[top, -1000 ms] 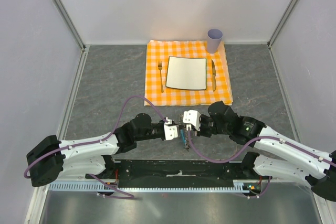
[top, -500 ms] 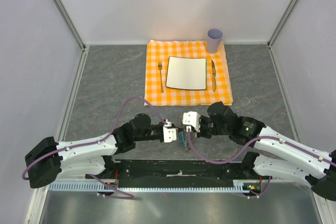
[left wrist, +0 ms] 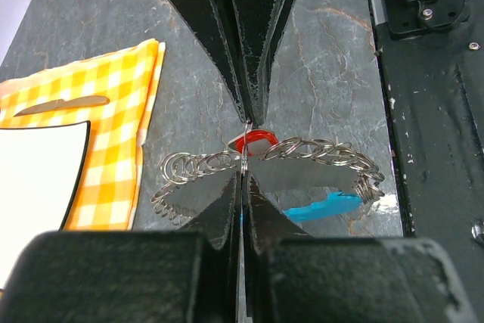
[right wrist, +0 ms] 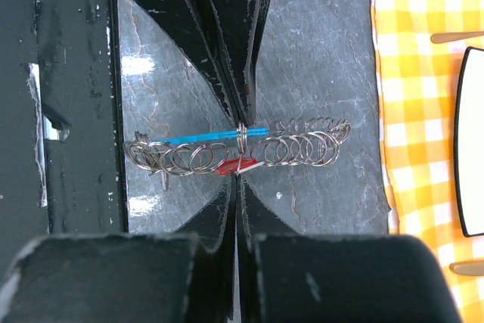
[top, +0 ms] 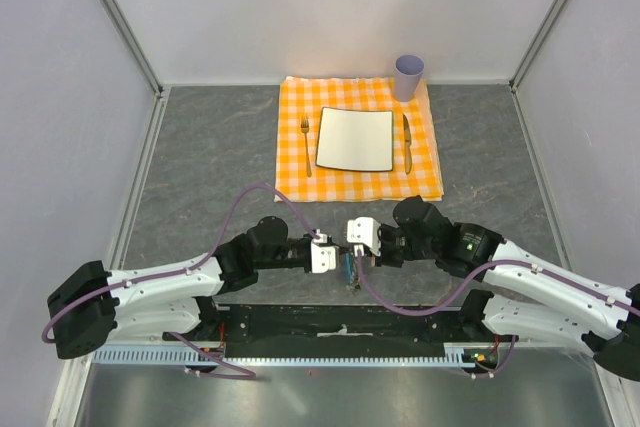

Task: Put the keys on the keyring

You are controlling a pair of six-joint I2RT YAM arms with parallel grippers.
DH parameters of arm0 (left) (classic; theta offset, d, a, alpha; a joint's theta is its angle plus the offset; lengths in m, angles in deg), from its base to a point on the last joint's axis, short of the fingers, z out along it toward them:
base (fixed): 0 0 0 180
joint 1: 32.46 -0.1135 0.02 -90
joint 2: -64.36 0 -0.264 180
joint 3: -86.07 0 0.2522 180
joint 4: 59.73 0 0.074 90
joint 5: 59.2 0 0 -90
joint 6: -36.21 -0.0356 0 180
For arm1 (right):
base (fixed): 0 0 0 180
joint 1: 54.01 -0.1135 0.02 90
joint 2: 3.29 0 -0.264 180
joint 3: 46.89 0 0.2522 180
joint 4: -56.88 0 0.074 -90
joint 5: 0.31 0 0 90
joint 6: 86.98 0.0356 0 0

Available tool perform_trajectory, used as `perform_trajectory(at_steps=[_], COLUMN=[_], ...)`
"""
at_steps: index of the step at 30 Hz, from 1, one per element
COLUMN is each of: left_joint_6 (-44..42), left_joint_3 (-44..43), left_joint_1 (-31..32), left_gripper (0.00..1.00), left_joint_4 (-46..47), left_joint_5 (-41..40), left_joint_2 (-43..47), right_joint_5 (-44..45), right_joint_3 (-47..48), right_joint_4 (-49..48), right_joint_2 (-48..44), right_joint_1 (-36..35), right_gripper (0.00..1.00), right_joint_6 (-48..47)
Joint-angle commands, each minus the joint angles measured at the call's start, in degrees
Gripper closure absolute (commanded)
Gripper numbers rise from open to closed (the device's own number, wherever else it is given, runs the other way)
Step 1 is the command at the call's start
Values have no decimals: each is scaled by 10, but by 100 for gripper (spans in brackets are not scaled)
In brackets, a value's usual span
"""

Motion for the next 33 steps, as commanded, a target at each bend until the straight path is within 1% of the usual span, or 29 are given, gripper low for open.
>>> perform_trajectory(at_steps=[1,7,25,33], left_joint_6=[9,24,38,35], left_joint_3=[-28,-23,-26,-22], left_joint_1=[-1,-1,-1,-1], left_gripper=[98,98,98,98], left_joint_4=[36,61,69,77], left_joint_5=[4,18,26,47], left_joint_2=[1,-5,-9,-5], right_joint_5=[-25,-24,-30,-23], right_joint_3=[28,24,24,21], right_joint_4=[-16,-26,-39,-46], right_joint_2=[2,2,6,5], right_joint_1=[-6,-6,-6,-6], right_gripper=[100,100,100,100], right_joint_6=[-3,1,10,11])
